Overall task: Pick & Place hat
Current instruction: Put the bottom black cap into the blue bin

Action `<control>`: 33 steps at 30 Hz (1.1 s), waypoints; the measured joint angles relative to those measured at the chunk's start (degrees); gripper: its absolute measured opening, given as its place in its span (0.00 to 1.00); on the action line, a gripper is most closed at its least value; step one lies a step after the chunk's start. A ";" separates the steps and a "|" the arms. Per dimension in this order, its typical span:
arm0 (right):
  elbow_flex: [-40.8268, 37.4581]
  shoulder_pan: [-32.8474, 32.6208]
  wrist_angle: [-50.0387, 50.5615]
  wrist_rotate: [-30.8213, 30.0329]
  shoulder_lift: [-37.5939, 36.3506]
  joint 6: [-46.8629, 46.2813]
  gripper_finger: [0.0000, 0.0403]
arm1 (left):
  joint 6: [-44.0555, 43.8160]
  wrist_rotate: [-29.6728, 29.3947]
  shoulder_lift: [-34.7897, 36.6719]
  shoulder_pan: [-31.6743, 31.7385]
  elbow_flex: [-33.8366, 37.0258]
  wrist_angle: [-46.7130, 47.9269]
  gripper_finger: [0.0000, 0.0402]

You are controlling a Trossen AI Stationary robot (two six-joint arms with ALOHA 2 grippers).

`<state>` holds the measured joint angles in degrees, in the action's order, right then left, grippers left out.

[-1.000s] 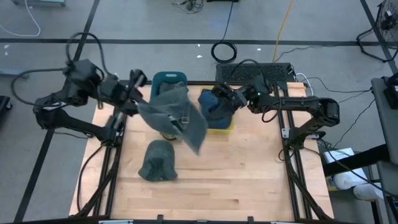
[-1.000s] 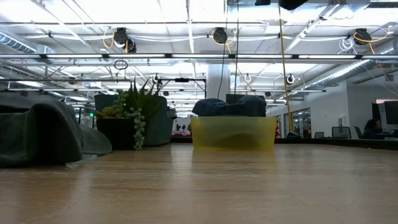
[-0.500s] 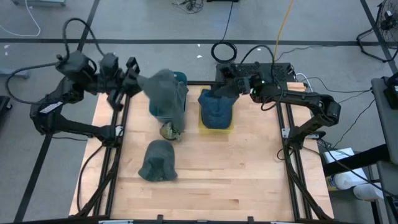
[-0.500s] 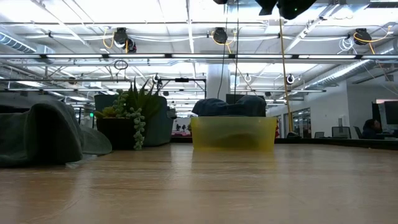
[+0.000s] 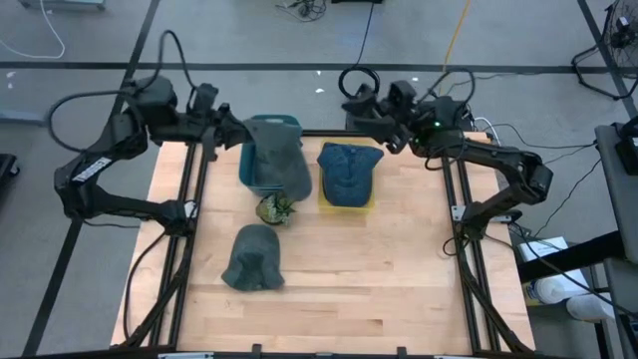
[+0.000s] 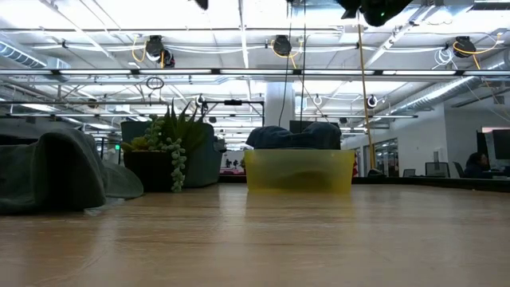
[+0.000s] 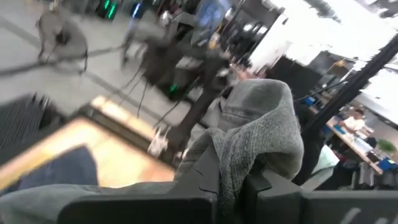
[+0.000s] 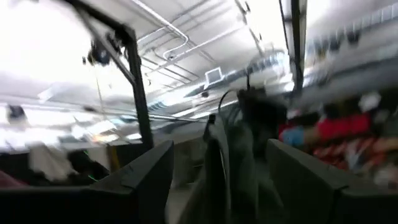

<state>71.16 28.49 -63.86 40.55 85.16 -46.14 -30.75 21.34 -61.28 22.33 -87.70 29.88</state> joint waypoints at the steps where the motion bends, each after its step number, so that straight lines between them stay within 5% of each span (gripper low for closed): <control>1: 0.00 0.00 0.22 -0.05 -0.66 3.22 0.60 | -0.65 0.09 -0.07 0.33 0.00 1.50 0.03; 15: 0.00 -0.22 16.25 -1.84 -10.07 38.99 0.60 | -4.24 2.76 -1.05 3.12 0.02 15.67 0.03; 33: 0.00 -0.22 22.48 -1.55 -12.81 43.97 0.60 | 14.20 -3.50 -8.22 4.70 0.04 29.79 0.03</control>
<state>71.16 28.27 -41.39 38.99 72.36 -2.17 -16.55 17.84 -69.49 27.03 -87.66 59.67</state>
